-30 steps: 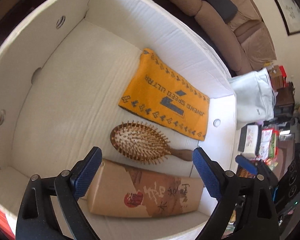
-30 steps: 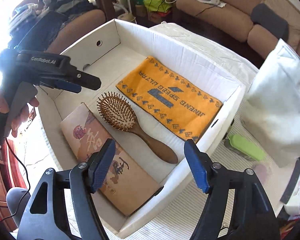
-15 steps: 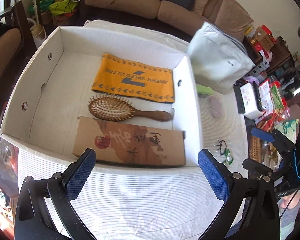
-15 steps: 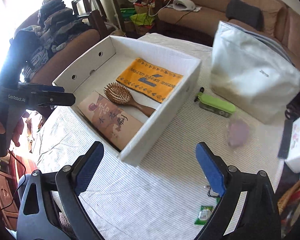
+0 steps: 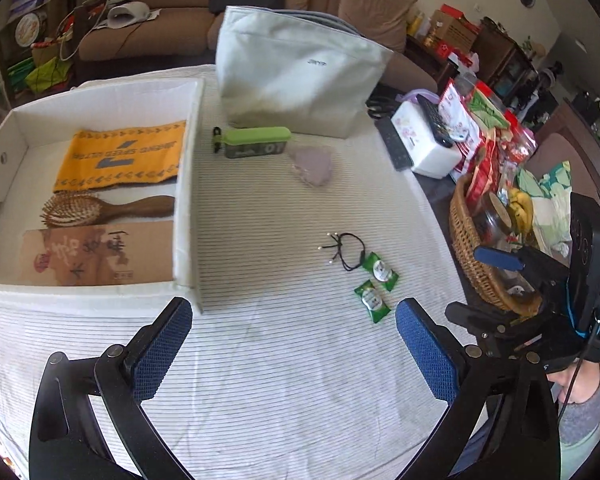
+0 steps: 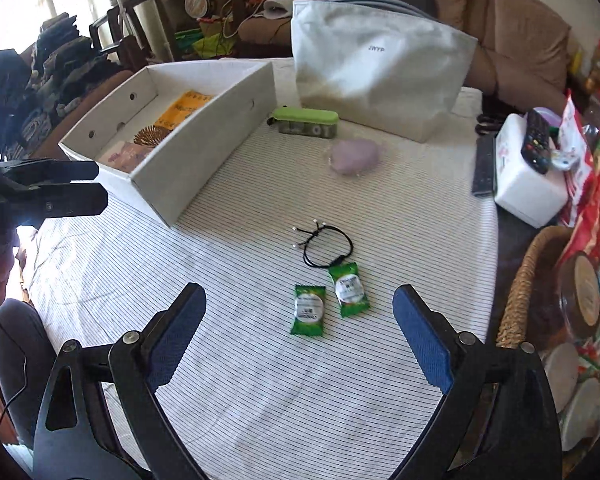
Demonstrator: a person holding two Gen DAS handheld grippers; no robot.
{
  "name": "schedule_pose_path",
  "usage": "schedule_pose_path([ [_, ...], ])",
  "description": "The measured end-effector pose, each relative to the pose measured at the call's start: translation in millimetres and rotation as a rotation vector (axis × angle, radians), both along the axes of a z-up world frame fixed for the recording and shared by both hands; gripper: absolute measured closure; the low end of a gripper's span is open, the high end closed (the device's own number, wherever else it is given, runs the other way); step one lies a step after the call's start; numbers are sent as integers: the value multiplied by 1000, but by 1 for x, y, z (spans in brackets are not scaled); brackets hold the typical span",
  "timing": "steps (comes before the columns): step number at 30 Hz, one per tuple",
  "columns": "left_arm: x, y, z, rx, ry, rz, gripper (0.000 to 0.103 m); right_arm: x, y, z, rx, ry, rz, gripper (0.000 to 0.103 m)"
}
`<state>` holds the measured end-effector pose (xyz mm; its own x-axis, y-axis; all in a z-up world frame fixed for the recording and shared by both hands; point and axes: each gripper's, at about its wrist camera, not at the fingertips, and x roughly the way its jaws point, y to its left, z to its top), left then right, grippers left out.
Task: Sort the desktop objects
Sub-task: 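Lower the left gripper onto the black pearl hair tie and close it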
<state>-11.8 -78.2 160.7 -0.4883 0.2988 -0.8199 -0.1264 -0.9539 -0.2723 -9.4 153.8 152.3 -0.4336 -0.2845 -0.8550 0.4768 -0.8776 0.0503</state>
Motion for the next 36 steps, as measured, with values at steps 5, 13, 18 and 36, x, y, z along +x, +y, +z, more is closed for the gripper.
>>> schedule_pose_path([
  [5, -20, 48, -39, -56, -12, -38, 3, 8, 14, -33, 68, 18, 7, 9],
  [13, -68, 95, -92, -147, -80, -54, 13, 5, 29, -56, 55, 79, 1, 14],
  [18, -92, 112, -114, -216, -111, -63, 27, -9, 40, -65, 12, 65, -25, 16],
  [36, -114, 127, -136, -252, -111, -63, 94, -22, 57, -75, -33, 40, -61, 17],
])
